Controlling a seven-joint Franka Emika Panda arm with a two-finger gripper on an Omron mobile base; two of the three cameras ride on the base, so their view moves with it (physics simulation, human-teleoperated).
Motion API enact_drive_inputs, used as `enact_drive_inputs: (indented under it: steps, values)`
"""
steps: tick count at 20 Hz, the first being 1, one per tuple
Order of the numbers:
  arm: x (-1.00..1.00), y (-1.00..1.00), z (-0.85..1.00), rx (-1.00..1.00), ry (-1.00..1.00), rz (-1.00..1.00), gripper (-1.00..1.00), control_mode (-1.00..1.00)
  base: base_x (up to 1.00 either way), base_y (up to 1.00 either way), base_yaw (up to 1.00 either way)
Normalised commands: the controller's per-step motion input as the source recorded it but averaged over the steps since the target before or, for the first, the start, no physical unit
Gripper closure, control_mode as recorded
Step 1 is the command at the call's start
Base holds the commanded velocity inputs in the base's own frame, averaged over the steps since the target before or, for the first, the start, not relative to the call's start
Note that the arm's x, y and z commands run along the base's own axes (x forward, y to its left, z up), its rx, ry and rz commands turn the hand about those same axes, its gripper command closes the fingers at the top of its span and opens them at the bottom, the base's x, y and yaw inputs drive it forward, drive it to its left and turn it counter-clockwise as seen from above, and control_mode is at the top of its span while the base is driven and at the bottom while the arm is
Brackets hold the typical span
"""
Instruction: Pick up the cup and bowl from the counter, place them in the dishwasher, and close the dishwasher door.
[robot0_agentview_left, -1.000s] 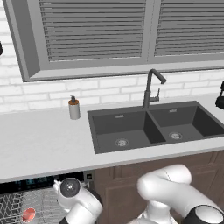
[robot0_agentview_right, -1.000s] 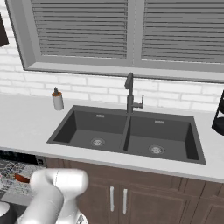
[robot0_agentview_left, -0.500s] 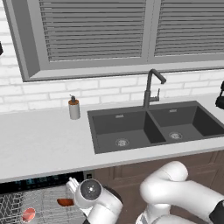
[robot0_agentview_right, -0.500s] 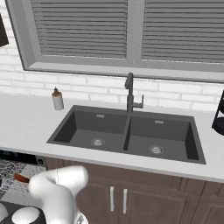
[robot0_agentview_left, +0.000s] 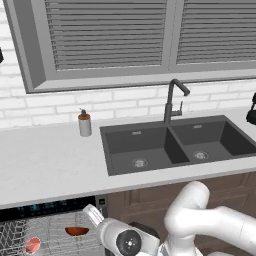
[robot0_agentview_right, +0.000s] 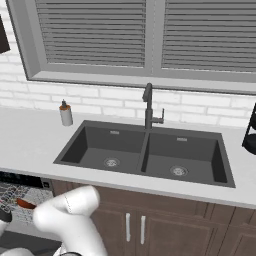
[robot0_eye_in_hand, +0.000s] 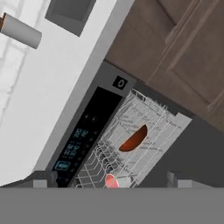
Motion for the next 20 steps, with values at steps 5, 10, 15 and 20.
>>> enact_drive_inputs:
  steps: [5, 10, 15, 20]
  values:
    - [-0.18, 0.21, 0.27, 0.01, -0.12, 0.03, -1.00, -1.00, 0.00, 0.00, 0.00]
    - [-0.09, 0.24, 0.00, 0.00, 0.00, 0.00, -1.00, -1.00, 0.00, 0.00, 0.00]
    - [-0.13, 0.03, -0.06, 0.03, 0.06, -0.06, -1.00, -1.00, 0.00, 0.00, 0.00]
    - [-0.66, 0.40, 0.00, 0.00, 0.03, -0.15, -1.00, -1.00, 0.00, 0.00, 0.00]
